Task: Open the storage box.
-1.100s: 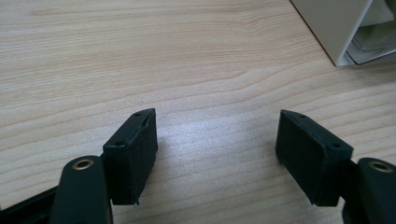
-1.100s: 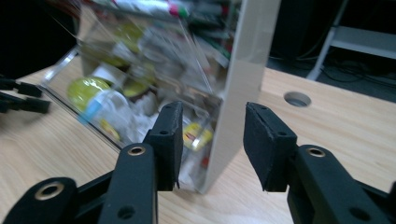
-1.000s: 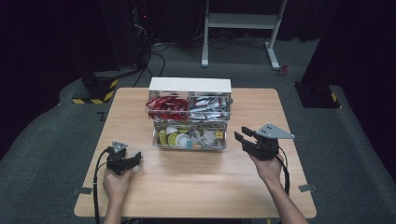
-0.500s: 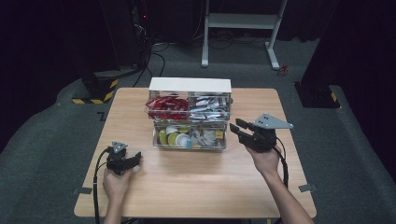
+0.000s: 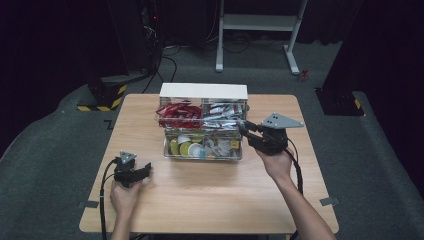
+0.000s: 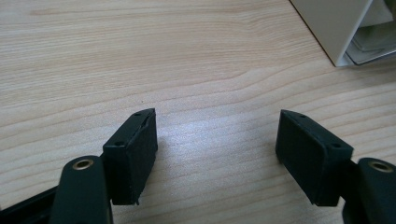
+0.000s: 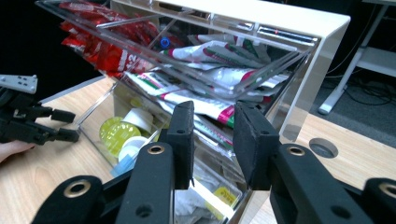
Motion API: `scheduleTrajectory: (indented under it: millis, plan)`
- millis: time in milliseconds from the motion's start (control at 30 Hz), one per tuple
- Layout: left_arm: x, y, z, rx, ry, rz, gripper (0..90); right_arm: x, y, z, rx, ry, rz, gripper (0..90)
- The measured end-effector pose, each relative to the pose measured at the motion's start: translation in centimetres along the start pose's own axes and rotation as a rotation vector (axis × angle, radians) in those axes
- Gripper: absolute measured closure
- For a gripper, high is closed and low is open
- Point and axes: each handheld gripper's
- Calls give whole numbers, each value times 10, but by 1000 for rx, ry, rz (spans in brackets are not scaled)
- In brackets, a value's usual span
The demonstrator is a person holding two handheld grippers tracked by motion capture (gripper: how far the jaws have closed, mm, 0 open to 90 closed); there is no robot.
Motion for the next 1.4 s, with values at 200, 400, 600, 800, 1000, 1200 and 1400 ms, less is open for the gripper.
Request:
scheduleTrajectory:
  millis: [200,400,600,800,1000,1200,1400]
  plan:
    - [0,0,0,2,0,0,298,-8,2,0,-4,-4,8,702]
    - [0,0,0,2,-1,1,298,-8,7,1,-7,-5,-7,705]
    - [0,0,0,2,-2,1,298,-9,8,0,-9,-9,-14,707]
    - [0,0,0,2,-1,-1,297,-8,12,0,-15,-7,-13,706]
    - [0,0,0,0,0,0,297,-8,15,-1,-16,-9,-19,705]
    - [0,0,0,1,-1,2,297,-8,21,-2,-13,-7,-29,703]
    - [0,0,0,3,-2,-1,294,-10,28,-1,-9,-2,-34,703]
Point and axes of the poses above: each handheld gripper's, and its own axes: x roughly backward along the jaws, y roughly out of its top, z roughly to its left, and after that the axes turned 7 degrees about -z, right-handed
